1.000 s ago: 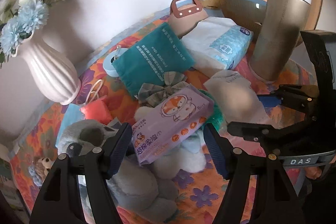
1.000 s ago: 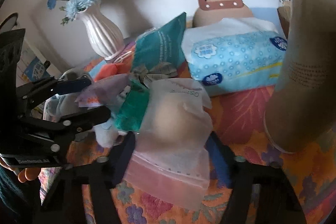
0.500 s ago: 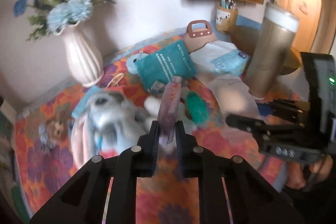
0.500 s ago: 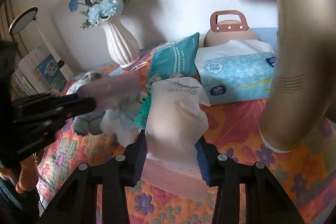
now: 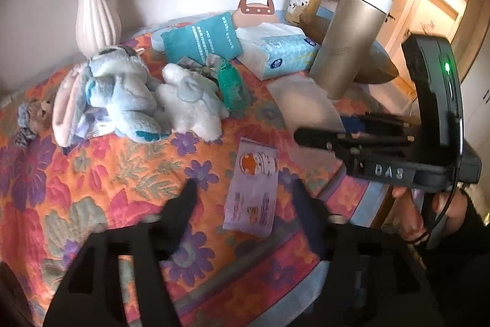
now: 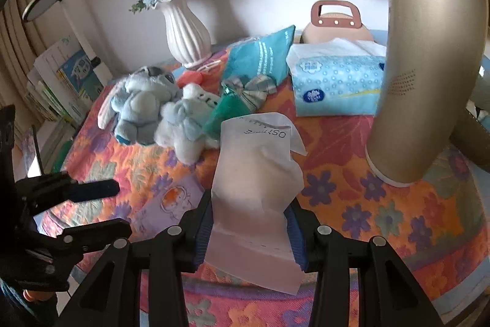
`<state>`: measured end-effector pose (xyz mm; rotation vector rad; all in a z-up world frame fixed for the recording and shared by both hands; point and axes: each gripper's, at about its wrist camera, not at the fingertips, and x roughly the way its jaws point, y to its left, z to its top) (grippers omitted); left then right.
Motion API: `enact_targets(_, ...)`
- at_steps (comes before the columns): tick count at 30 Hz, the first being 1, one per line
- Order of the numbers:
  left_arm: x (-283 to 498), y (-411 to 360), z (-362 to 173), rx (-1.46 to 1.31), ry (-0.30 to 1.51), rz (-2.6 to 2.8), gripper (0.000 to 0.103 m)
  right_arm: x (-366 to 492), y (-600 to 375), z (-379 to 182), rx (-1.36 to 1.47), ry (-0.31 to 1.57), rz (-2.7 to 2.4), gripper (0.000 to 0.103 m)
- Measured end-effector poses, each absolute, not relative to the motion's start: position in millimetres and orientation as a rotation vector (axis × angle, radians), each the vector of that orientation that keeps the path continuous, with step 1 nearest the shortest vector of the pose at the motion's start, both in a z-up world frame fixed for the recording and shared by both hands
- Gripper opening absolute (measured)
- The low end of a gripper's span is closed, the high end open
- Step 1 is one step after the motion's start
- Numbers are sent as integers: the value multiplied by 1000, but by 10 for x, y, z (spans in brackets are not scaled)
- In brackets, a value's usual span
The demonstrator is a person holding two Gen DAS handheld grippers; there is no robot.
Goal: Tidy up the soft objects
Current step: 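Grasp white translucent pouch with right tool while left tool holds wipes pack, then carry wipes pack with left tool to glass table while right tool carries pouch, release both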
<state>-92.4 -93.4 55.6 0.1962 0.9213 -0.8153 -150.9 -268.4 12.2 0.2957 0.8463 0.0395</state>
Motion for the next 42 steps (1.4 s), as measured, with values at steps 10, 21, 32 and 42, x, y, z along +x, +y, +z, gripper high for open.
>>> enact_targets(10, -828, -1307, 166, 252, 999, -739, 68, -1524, -2886, -48, 382, 903, 55, 56)
enact_targets(21, -909, -1292, 331, 217, 897, -704, 35, -1581, -2714, 49, 321, 837, 29, 39)
enact_targets(32, -1177, -1723, 650, 261, 820, -848, 35, -1978, -2994, 452, 240, 815, -3, 39)
enact_targets(42, -1399, -2522, 956, 301, 770, -1036, 35, -2527, -3847, 669, 295, 809, -132, 39)
